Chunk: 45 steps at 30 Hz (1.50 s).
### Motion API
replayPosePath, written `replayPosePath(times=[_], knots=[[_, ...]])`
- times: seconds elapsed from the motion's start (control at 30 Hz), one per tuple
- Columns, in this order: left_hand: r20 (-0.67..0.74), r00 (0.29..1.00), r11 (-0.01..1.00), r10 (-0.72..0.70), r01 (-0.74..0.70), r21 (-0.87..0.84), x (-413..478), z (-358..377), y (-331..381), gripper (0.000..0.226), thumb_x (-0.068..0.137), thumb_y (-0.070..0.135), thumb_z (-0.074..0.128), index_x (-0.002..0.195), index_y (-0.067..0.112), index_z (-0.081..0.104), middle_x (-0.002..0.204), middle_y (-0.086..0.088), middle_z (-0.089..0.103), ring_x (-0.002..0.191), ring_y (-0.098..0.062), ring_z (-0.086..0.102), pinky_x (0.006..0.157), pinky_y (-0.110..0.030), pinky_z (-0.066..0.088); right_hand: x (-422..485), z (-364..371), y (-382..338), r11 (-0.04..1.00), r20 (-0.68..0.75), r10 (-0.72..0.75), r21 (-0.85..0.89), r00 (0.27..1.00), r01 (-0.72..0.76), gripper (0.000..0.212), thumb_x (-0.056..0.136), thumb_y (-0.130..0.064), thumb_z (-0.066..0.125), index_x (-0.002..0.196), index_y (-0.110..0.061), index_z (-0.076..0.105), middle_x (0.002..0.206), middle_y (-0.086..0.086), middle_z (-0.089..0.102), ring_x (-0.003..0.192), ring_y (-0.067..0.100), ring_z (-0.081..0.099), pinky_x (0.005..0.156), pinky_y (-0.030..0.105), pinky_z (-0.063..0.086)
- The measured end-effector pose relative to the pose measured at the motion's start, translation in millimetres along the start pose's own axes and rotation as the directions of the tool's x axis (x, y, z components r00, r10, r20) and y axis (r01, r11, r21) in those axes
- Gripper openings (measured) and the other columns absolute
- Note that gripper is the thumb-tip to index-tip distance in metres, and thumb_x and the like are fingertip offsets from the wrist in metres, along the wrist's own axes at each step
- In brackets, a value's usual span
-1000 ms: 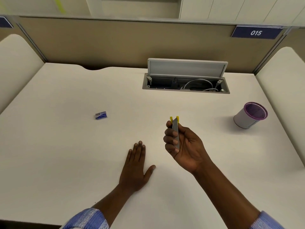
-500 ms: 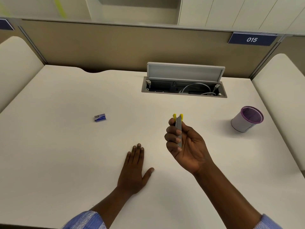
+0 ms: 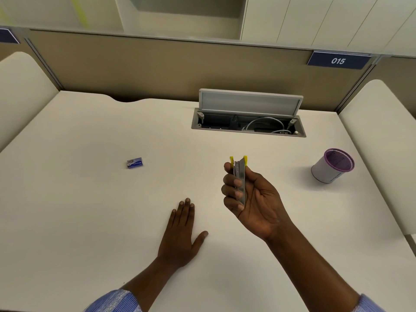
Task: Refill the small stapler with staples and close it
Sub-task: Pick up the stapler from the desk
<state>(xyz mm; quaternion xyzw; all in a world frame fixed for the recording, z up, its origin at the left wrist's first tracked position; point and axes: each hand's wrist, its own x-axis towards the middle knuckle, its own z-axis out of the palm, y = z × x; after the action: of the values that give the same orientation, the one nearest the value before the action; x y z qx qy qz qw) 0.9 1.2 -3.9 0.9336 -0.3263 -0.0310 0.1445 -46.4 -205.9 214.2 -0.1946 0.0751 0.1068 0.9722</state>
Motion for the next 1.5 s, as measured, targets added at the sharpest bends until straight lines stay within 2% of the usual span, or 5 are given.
replayPosePath(times=[0.37,0.7,1.17,1.4,1.5], knots=[[0.003,1.000,1.000,0.001,-0.001,0.003,-0.1,-1.0,0.7,0.086,0.099,0.065,0.027,0.161,0.009,0.005,0.171,-0.007,0.000,0.158,-0.022,0.000,0.126,-0.040,0.004,-2.4,2.9,-0.7,0.997,-0.038,-0.053,-0.062,0.998,0.050,0.040,0.106,-0.028,0.034,0.120,-0.004,0.063,0.079,0.001,0.048,0.060,0.012,0.045,0.050,0.024,0.035],[0.013,1.000,1.000,0.000,0.000,0.016,-0.1,-1.4,0.0,0.086,0.099,0.066,0.026,0.161,0.009,0.007,0.171,-0.008,0.001,0.158,-0.022,0.000,0.126,-0.040,0.005,-9.3,5.8,-3.1,0.996,0.019,-0.052,0.079,0.998,0.050,0.050,0.102,-0.037,0.027,0.123,-0.005,0.059,0.078,-0.001,0.050,0.060,0.010,0.045,0.054,0.023,0.028],[0.016,1.000,1.000,0.003,-0.003,0.013,-0.5,-5.8,2.3,0.086,0.099,0.066,0.024,0.160,0.008,0.008,0.170,-0.008,0.001,0.158,-0.023,0.000,0.126,-0.040,0.005,-15.7,6.7,-3.7,0.995,0.015,-0.091,-0.037,0.996,0.091,0.039,0.106,-0.030,0.033,0.115,-0.005,0.063,0.073,0.000,0.048,0.056,0.011,0.044,0.049,0.023,0.033],[0.024,1.000,1.000,-0.001,0.001,0.005,0.4,-5.5,1.7,0.085,0.099,0.066,0.024,0.160,0.009,0.007,0.170,-0.007,0.001,0.157,-0.023,0.000,0.125,-0.038,0.001,-14.9,4.6,-3.2,0.943,-0.040,-0.204,-0.275,0.978,0.185,0.034,0.104,-0.031,0.047,0.129,-0.010,0.058,0.087,0.002,0.058,0.070,0.013,0.053,0.060,0.027,0.044],[0.026,1.000,1.000,-0.006,0.006,0.001,1.1,-6.5,1.7,0.084,0.099,0.064,0.025,0.160,0.008,0.008,0.170,-0.007,0.002,0.157,-0.023,0.002,0.125,-0.037,-0.001,-11.4,1.2,-0.5,0.794,-0.161,-0.368,-0.568,0.916,0.219,0.036,0.093,-0.031,0.063,0.126,-0.017,0.059,0.091,0.001,0.066,0.076,0.014,0.059,0.063,0.028,0.048]])
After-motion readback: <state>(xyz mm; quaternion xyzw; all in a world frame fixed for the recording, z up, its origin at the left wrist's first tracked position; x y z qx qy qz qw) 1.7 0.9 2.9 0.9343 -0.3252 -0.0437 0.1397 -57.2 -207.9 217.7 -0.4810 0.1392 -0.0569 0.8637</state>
